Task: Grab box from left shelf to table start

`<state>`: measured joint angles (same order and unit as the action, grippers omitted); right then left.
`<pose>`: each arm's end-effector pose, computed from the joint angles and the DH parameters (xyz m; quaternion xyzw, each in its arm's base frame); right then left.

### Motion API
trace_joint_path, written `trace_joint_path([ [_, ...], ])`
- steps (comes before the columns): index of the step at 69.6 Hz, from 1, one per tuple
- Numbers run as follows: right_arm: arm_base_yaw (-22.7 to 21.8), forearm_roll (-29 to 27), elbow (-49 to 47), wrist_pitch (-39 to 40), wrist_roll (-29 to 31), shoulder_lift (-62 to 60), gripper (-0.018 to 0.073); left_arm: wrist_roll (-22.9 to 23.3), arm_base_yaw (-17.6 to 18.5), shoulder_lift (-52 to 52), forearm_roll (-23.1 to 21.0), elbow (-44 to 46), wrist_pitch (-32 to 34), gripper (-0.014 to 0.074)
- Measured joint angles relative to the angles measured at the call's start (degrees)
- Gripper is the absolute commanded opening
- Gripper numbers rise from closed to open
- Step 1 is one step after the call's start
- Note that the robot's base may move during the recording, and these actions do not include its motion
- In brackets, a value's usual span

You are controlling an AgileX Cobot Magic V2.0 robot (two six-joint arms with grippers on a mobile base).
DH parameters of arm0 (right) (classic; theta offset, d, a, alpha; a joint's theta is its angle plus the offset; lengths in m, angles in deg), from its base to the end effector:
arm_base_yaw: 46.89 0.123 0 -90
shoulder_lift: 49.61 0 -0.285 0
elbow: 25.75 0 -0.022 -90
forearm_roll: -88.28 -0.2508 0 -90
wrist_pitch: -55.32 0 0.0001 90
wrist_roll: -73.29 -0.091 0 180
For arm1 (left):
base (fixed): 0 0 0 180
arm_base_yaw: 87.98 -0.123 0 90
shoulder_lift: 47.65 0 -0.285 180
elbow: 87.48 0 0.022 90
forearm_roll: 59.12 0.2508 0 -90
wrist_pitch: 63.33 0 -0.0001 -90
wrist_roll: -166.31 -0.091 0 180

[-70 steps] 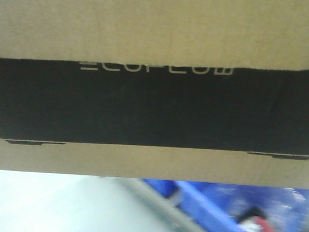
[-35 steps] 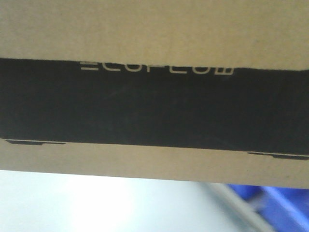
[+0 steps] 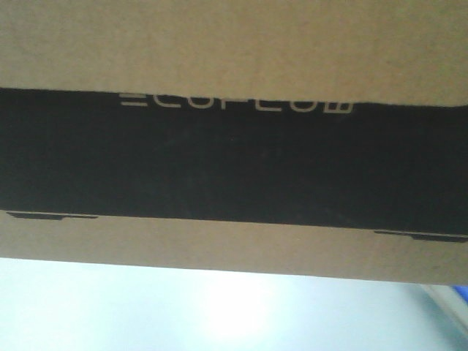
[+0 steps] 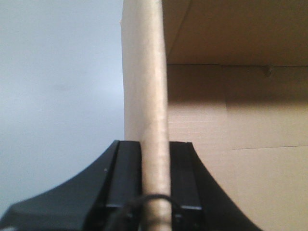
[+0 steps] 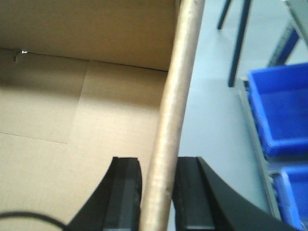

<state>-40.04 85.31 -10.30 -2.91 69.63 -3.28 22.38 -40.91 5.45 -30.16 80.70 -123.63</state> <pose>0.0914 0.0150 0.4216 -0.0233 0.8655 0.0716 0.4953 0.1076 -0.0594 0.4335 0.0924 0.8548 -0.1086 0.4990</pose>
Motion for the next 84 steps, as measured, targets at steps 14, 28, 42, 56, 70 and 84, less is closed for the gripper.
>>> trace_joint_path([
  [14,0.00,0.00,0.00,0.00,0.00,0.00,0.0058,0.00,0.00,0.00,0.00,0.00,-0.10,-0.0096],
  [28,0.00,0.00,0.00,0.00,0.00,0.00,0.0058,0.00,0.00,0.00,0.00,0.00,-0.10,-0.0096],
  [42,0.00,0.00,0.00,-0.10,0.00,0.00,0.0058,0.00,0.00,0.00,0.00,0.00,-0.10,-0.0096],
  [56,0.00,0.00,0.00,-0.10,0.00,0.00,0.0058,0.00,0.00,0.00,0.00,0.00,-0.10,-0.0096],
  [70,0.00,0.00,0.00,-0.10,0.00,0.00,0.0058,0.00,0.00,0.00,0.00,0.00,-0.10,-0.0096],
  [84,0.00,0.00,0.00,-0.10,0.00,0.00,0.0058,0.00,0.00,0.00,0.00,0.00,-0.10,-0.0096],
])
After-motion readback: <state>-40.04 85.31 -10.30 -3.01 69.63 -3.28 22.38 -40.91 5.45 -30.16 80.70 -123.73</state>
